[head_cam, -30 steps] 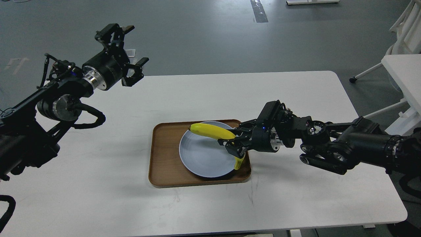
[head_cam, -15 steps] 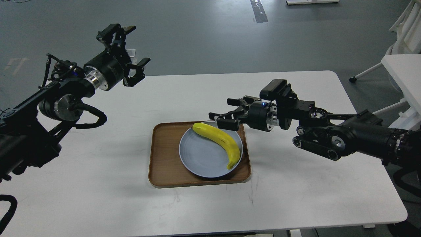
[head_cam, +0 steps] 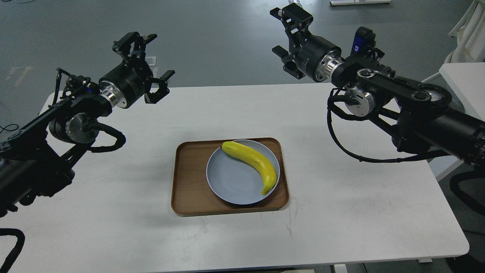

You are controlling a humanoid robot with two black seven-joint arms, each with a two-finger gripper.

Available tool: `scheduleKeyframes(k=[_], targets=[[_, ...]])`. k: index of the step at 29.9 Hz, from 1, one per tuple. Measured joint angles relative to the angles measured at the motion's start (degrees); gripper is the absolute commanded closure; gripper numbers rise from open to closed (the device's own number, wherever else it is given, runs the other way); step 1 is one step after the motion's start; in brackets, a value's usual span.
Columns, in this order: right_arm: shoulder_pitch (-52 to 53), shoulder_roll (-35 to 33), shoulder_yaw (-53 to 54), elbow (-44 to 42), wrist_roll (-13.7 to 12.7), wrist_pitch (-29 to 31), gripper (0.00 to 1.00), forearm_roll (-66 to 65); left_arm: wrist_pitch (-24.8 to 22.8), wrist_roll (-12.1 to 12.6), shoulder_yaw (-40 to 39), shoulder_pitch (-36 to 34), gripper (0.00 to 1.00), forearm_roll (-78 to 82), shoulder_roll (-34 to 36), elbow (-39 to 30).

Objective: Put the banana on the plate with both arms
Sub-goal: 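Open the right gripper and raise the right arm away from the plate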

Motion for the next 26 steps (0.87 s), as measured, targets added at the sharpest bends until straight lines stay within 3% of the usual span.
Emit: scheduleKeyframes(k=[3,18,26], targets=[[-1.87,0.22,2.28,-0.54,-2.05,0.12,0.0,2.46,0.0,0.0,-1.27,1.01,0.02,-0.06,-1.05,-0.01],[-6.98,0.81,6.11,0.65,-6.64,0.47,0.0,3.34,-1.32,0.0,-3.91,3.17,0.02,-0.49,-1.56,0.0],[-7.8,0.53,6.99,1.29,-6.68,0.41,0.0,3.63,-1.36,0.0,-4.47,3.19,0.02,-0.49,-1.51,0.09]])
